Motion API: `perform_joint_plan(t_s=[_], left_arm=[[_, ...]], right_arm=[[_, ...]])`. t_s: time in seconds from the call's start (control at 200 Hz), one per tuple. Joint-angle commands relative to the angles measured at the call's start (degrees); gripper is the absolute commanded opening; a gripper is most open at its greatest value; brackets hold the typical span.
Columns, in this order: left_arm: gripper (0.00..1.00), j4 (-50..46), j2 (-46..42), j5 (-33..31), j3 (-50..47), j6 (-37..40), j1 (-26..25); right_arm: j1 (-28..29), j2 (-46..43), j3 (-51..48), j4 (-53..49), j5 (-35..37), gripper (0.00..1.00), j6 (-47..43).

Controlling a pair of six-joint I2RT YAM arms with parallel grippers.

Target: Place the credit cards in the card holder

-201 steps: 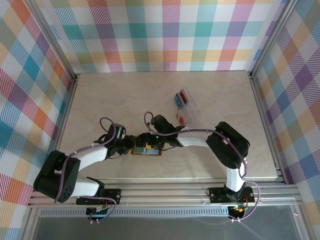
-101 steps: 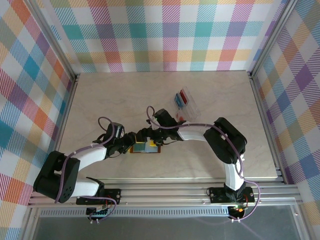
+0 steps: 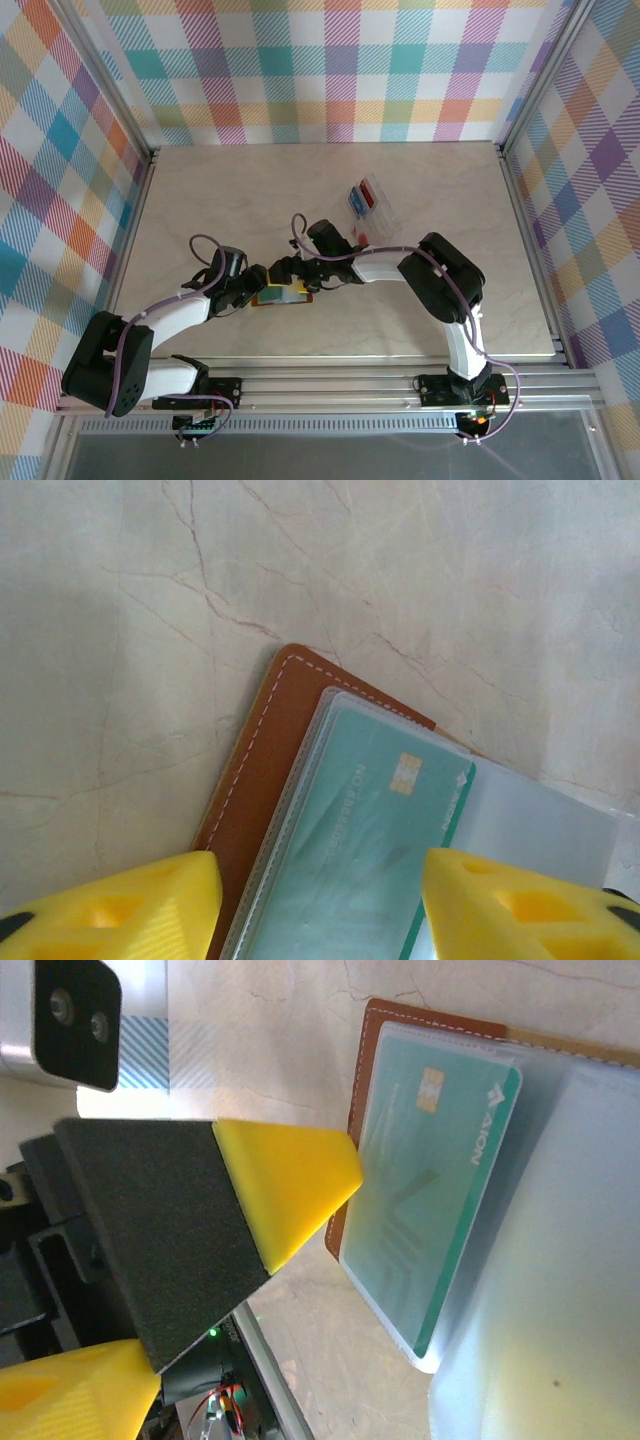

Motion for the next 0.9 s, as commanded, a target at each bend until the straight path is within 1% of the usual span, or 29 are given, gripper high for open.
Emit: perform_joint_plan(t_s=[0.0,0.245,0.48,0.565,0.595,0.68,0.855,0.895], left_arm=[[0.54,-7.45,-0.05,10.16,-0.99,2.42,-1.93],[0.52,-9.6,-3.31,12.81,-0.4,3.05,0.87],[0.52,-13.38,-7.54,12.78,-0.32,3.92,3.76],[0.49,-14.19,-8.38,11.75,-0.05,4.4,4.61],[0.48,-16.31,-8.67,11.49,0.1,4.45,4.77],[0.43,-17.4,-9.63,11.01,0.47,4.77,5.1],[0.36,-21.82,-11.44,7.47,2.12,5.65,5.59],[0.36,-22.22,-11.85,7.06,2.23,5.76,5.59]], right_arm=[[2.5,3.27,-1.29,3.43,10.02,0.87,3.21],[1.7,2.76,-2.7,3.74,10.38,0.82,3.59],[1.18,2.33,-2.99,3.33,10.53,0.8,3.72],[1.13,1.91,-3.42,3.53,10.45,0.8,3.83],[1.08,1.72,-3.6,3.54,10.45,0.81,3.76],[0.91,1.28,-3.94,3.7,10.32,0.81,3.59],[0.56,0.86,-4.39,3.77,10.26,0.81,3.41],[0.47,0.98,-4.39,3.72,10.11,0.81,3.39]])
